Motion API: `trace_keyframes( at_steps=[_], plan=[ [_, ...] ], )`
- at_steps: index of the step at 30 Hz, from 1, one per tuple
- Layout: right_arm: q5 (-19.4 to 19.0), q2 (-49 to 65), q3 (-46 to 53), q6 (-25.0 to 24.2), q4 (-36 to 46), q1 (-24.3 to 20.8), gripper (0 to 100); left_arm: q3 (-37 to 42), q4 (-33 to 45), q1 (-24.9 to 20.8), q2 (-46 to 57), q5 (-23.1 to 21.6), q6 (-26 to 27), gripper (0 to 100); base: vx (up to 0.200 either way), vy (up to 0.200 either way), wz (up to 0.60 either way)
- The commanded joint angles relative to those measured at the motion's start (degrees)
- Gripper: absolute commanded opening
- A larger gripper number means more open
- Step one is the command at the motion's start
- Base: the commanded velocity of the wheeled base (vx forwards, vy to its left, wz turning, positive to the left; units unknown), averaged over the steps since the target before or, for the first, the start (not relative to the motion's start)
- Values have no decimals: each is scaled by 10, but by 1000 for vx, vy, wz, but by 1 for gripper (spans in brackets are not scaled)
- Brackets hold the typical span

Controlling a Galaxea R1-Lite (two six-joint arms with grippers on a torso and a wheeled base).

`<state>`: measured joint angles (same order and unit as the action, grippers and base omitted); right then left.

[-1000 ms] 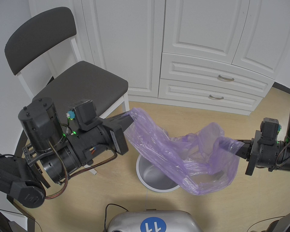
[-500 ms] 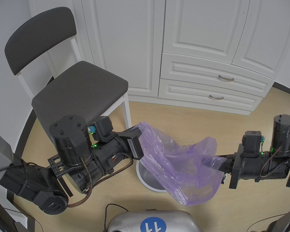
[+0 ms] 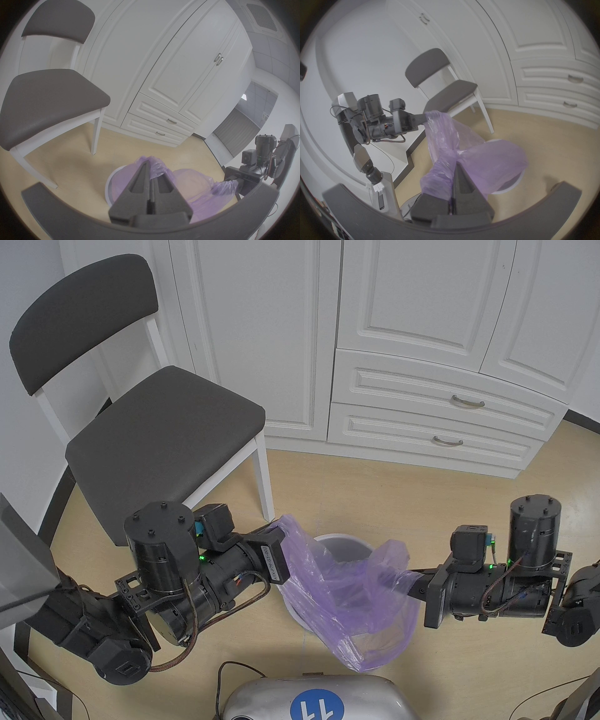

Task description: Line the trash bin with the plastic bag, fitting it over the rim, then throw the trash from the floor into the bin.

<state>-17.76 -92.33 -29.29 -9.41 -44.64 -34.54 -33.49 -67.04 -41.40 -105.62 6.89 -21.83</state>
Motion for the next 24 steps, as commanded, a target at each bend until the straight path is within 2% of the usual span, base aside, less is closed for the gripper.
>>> trace_keyframes(
  at_steps=[1,13,16,24],
  plan=[
    [0,-54,-2,-17,-5,3,0,4,0,11,-17,-1,0,0,0,0,0],
    [-1,-112,-27,-22,-5,31,0,-6,-1,12,-46,-4,0,0,0,0,0],
    [0,-122,-35,-30,-6,47,0,-30,-1,16,-68,-4,-1,0,0,0,0],
    [-7,-193,-67,-41,-38,134,0,-133,3,10,-156,1,3,0,0,0,0]
  ],
)
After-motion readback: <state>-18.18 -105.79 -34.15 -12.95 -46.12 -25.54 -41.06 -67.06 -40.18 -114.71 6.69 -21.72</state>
